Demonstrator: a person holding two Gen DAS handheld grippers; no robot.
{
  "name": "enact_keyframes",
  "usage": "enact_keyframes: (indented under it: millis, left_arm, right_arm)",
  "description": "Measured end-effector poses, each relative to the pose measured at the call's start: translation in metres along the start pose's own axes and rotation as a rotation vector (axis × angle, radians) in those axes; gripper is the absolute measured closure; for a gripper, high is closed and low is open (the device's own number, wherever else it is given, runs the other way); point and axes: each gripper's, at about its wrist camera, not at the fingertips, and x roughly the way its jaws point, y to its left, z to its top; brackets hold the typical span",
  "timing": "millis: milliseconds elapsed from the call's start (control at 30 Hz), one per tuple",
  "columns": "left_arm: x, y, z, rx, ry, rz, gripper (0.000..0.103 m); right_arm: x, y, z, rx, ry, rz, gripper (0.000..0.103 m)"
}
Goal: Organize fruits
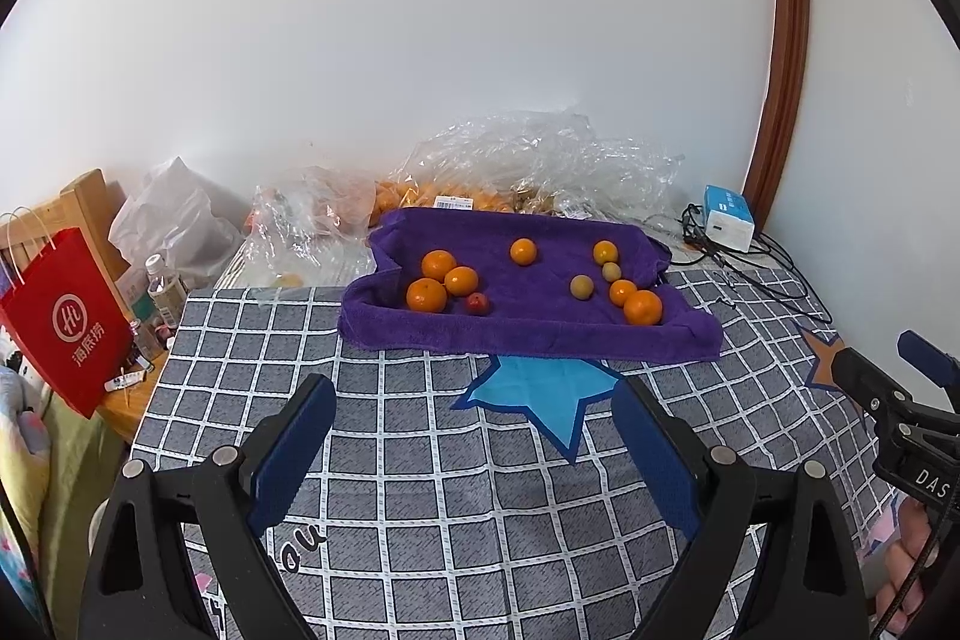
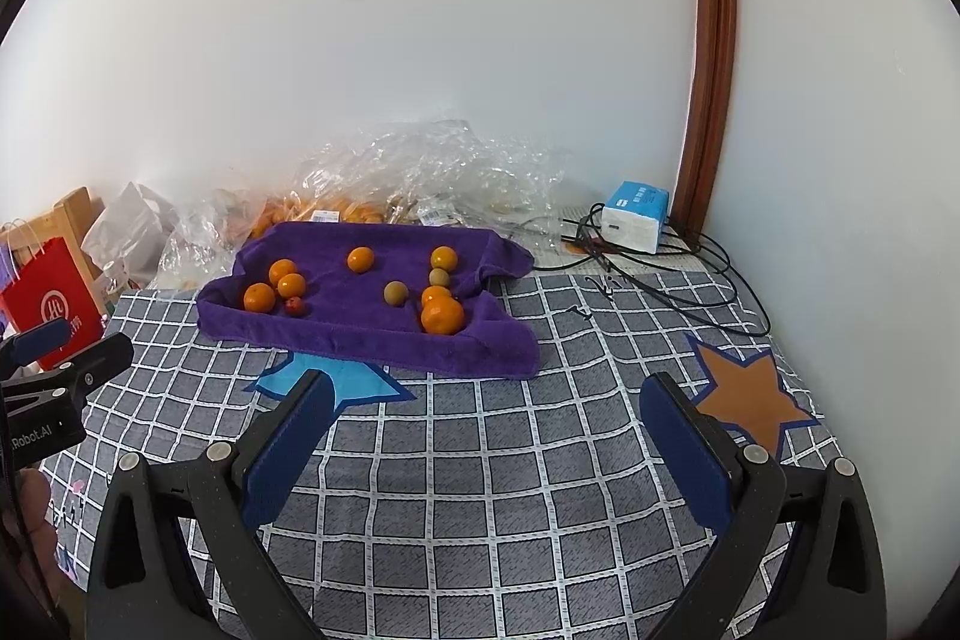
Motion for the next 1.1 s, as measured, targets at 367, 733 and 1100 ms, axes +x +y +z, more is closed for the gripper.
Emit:
enact_keyframes:
  millis: [367, 733, 1100]
  left_arm:
    - [-0.0003, 0.0012, 0.0, -0.001, -0.001, -0.001, 0.01]
    - [-0.0019, 0.0005, -0.0005, -0.009, -0.003, 0.002, 0.01]
    - [-0.0047, 0.0017, 0.0006, -0.017, -0.011, 0.007, 0.01]
  right_arm:
    - [-0.0004, 0.0006, 0.0006, 0.0, -0.001, 0.002, 0.002]
    - [-0.0012, 0.0021, 0.0, -0.005, -0.002, 0.004, 0.002]
    - [-0.0023, 0.0029, -0.0001, -0.012, -0.006, 0.005, 0.002]
